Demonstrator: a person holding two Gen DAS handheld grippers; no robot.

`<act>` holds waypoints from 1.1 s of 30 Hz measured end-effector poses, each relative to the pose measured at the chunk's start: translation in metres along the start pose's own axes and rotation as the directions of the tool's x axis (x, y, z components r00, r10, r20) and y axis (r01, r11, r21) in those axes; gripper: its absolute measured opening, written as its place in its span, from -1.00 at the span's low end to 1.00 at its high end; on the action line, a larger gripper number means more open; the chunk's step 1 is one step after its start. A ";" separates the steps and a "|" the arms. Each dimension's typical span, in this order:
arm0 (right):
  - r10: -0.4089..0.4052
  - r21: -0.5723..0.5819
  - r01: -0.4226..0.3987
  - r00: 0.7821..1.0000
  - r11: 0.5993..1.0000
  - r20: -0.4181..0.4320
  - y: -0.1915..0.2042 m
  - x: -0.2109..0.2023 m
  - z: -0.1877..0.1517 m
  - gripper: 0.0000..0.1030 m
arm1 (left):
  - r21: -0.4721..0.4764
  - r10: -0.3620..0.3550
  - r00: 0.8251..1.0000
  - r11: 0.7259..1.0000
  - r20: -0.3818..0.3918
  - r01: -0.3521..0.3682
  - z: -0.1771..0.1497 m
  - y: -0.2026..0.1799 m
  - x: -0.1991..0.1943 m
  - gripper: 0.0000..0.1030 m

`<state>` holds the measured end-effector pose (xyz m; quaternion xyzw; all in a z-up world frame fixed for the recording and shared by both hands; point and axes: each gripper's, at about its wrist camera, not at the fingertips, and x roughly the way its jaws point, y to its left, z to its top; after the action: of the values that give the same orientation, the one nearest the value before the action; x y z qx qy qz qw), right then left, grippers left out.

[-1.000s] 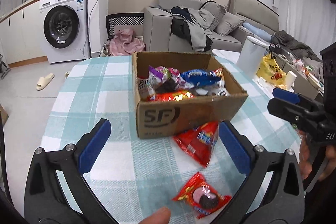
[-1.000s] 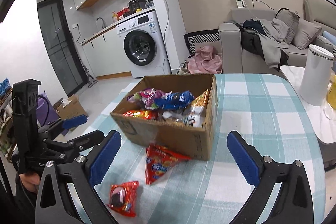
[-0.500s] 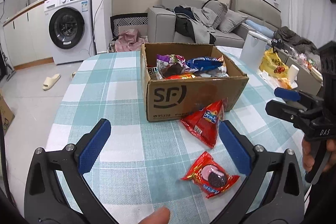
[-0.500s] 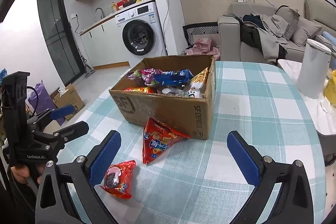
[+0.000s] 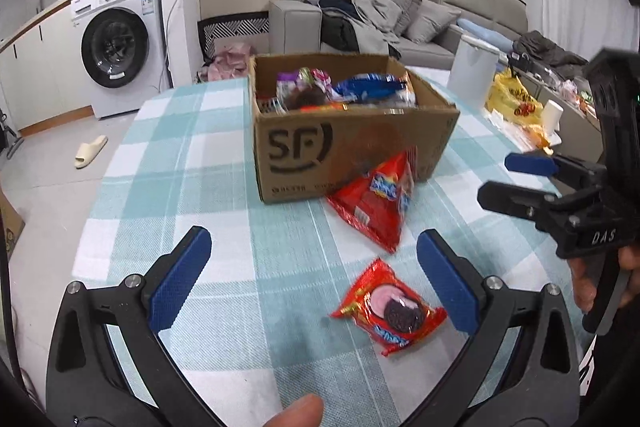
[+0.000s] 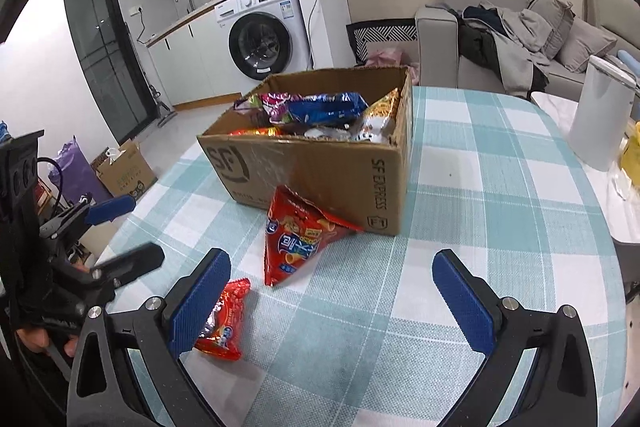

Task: Organize snacks
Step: 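Lower the left tool onto the red Oreo cake pack while the right tool approaches the red chip bag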

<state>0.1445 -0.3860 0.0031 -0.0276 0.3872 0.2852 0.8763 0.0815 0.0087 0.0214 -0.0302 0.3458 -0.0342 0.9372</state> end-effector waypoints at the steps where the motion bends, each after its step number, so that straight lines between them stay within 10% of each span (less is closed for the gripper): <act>1: 0.002 -0.001 -0.002 1.000 1.000 -0.008 0.000 0.002 -0.001 0.99 | 0.000 -0.005 1.000 1.000 -0.006 0.005 -0.002 -0.001 0.002 0.99; 33: -0.020 -0.024 0.017 0.993 1.000 -0.113 -0.001 0.032 -0.011 0.99 | 0.069 -0.091 0.963 0.991 -0.256 0.112 -0.044 -0.038 0.069 0.99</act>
<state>0.1550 -0.3750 -0.0272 -0.0572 0.4325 0.2794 0.8553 0.1030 -0.0369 -0.0535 -0.0045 0.4584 -0.0999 0.8831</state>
